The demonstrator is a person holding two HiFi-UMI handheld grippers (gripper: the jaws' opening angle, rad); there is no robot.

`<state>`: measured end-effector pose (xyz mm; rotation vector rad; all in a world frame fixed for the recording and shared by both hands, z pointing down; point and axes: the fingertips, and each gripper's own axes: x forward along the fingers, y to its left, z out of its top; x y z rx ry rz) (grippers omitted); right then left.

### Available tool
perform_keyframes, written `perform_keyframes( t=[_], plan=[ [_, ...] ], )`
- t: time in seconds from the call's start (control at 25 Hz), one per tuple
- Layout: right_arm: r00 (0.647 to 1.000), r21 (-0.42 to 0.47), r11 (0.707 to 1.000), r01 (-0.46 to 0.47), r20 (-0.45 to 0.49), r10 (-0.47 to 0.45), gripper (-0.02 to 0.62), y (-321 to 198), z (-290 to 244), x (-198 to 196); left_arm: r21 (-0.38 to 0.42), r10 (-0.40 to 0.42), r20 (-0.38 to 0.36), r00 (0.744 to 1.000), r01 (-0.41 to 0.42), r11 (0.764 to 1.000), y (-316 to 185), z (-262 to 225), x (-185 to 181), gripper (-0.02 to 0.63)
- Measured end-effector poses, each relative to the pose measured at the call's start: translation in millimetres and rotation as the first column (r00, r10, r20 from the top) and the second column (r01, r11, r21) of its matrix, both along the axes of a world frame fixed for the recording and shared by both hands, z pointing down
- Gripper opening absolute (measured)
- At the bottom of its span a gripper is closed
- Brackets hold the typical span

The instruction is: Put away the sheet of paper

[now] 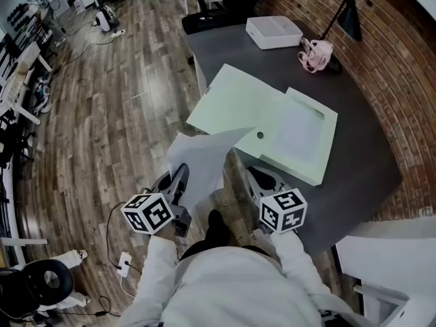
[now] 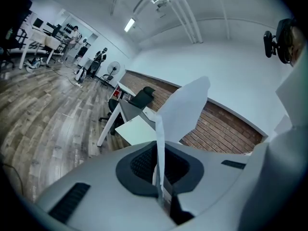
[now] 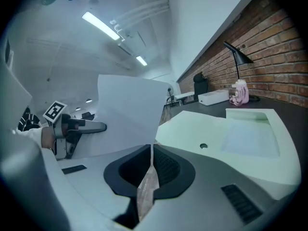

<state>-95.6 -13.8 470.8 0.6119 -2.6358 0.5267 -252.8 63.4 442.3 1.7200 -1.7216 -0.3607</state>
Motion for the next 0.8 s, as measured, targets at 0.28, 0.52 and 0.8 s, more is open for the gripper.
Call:
perform_keyframes(
  t=[0.28,0.52,0.8],
  plan=[
    [0.989,0.026,0.989,-0.144,-0.027,0.145,0.028,-45.3,-5.1,4.3,0.023,0.110,-0.010,0.994,-0.110,0.994,-50.7,-0.9,-18.9,0.017],
    [0.963,0.049,0.963,-0.265,-0.044,0.267,0.028,-73.4,-9.3,26.3,0.041,0.225,-0.006,0.974,-0.225,0.974,-90.3,-4.8,-12.9,0.017],
    [0.918,0.065,0.919,-0.389,-0.055,0.393,0.028,-96.6,-16.3,64.2,0.061,0.332,0.002,0.943,-0.331,0.942,-134.5,-13.9,5.8,0.017]
  ],
)
